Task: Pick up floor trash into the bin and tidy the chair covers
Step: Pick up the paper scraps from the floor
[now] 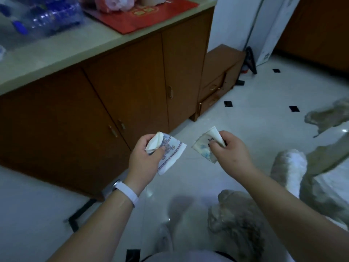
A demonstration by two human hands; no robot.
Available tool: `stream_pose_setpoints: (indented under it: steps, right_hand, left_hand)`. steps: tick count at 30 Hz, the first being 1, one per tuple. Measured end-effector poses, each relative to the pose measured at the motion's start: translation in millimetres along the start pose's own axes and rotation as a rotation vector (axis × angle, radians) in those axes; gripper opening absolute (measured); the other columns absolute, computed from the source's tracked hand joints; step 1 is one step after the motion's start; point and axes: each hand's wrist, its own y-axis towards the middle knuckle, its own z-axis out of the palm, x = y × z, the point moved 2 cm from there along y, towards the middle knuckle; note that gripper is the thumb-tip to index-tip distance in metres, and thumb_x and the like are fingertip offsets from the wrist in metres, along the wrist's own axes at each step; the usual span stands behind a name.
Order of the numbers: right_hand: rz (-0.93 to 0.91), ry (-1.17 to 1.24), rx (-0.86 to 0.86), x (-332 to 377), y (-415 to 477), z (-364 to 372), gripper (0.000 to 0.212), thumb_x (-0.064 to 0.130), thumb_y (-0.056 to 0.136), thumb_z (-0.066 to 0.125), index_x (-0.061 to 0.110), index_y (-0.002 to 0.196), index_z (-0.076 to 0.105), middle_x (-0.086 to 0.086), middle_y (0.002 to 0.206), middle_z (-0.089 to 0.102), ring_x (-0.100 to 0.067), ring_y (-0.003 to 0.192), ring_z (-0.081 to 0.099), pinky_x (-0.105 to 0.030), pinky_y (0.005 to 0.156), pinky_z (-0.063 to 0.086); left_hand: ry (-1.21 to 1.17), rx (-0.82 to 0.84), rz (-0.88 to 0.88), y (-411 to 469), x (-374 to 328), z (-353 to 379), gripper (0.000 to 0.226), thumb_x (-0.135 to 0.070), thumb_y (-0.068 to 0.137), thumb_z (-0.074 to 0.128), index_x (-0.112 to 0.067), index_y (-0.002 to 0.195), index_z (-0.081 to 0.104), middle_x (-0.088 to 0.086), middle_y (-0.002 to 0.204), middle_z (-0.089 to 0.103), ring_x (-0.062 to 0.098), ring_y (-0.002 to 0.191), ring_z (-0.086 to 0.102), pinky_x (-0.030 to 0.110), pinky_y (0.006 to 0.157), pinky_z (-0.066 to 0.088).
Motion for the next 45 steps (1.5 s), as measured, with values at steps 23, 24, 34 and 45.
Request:
stream_pose_setpoints:
  steps: [23,24,34,45]
  right_hand:
    - [0.158,-0.06,-0.156,-37.3,274.6,-41.8,0.01,0.019,0.089,0.056,0.015,0.08,0.058,0.0,0.066,0.055,-0.016,0.06,0.05,-0.028,0.052,0.037]
    - [0.158,-0.057,-0.163,-38.3,293.2,-54.0,0.01,0.019,0.089,0.056,0.015,0.08,0.058,-0.001,0.067,0.056,-0.015,0.06,0.05,-0.026,0.051,0.037]
    - [0.186,0.015,-0.308,-58.6,423.2,-174.4,0.018,0.018,0.09,0.055,0.02,0.072,0.054,0.004,0.064,0.051,-0.007,0.054,0.044,-0.028,0.051,0.035]
    - [0.391,-0.029,-0.527,-135.2,518.1,-259.3,0.017,0.019,0.09,0.056,0.008,0.078,0.054,-0.008,0.065,0.051,-0.015,0.056,0.042,-0.03,0.051,0.032]
  left_hand:
    - [0.063,0.283,-0.023,303.2,-59.1,160.0,0.028,-0.015,0.089,0.073,-0.025,0.113,0.063,-0.005,0.104,0.073,0.013,0.09,0.072,0.041,0.078,0.061]
    - [0.062,0.288,-0.021,316.0,-68.6,174.8,0.027,-0.014,0.089,0.073,-0.025,0.112,0.063,-0.005,0.102,0.073,0.013,0.089,0.072,0.036,0.075,0.061]
    - [0.063,0.397,0.078,416.5,-145.9,329.9,0.027,-0.01,0.087,0.073,-0.025,0.107,0.064,-0.004,0.102,0.071,0.011,0.089,0.07,0.033,0.077,0.059]
    - [0.039,0.618,0.147,533.6,-188.2,511.4,0.027,-0.013,0.085,0.076,-0.022,0.109,0.065,-0.001,0.102,0.072,0.019,0.093,0.07,0.046,0.085,0.057]
